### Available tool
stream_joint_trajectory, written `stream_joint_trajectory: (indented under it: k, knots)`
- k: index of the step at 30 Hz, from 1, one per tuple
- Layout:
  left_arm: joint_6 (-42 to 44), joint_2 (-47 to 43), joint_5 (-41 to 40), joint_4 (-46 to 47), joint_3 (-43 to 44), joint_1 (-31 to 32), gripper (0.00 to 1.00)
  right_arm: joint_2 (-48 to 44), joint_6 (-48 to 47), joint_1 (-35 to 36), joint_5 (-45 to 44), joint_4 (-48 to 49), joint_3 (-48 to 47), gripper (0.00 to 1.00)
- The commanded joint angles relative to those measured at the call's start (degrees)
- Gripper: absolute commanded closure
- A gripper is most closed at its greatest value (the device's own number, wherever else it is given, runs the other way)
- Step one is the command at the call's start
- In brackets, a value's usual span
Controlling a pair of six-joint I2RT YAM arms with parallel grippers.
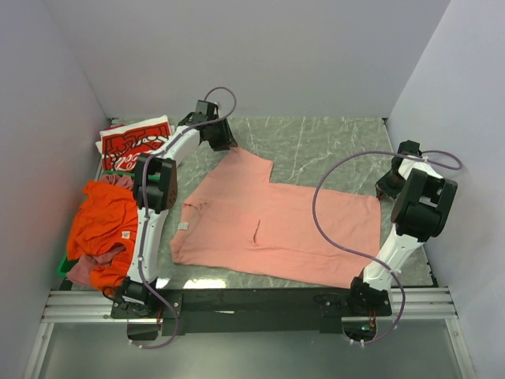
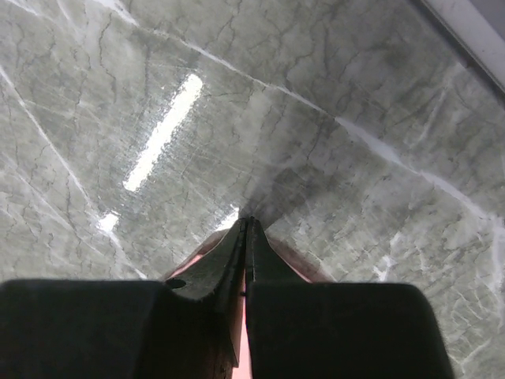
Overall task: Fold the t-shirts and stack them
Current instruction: Fold the tshirt
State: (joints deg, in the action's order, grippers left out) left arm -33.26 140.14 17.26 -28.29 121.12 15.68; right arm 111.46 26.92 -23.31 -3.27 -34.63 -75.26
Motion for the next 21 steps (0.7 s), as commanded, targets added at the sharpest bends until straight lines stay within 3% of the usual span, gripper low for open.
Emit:
stream_joint_trajectory:
  k: [1,10,21]
  knots:
    - [-1.20,1.19,-0.91,4.03,3.33,1.28,0.55,-0.10,-0.55,-0.07,2.91,-1.84,2.05,0.96]
    - [-1.11,3.74,-9.95,6.84,5.71,3.21,0.55,-0.28,-0.73,-0.07,5.73,-0.88,2.93,0.97]
    - [0.56,5.32,-14.62,9.04,5.97,3.21,0.54,0.51,-1.34,-0.07,7.31,-1.75,1.79,0.97]
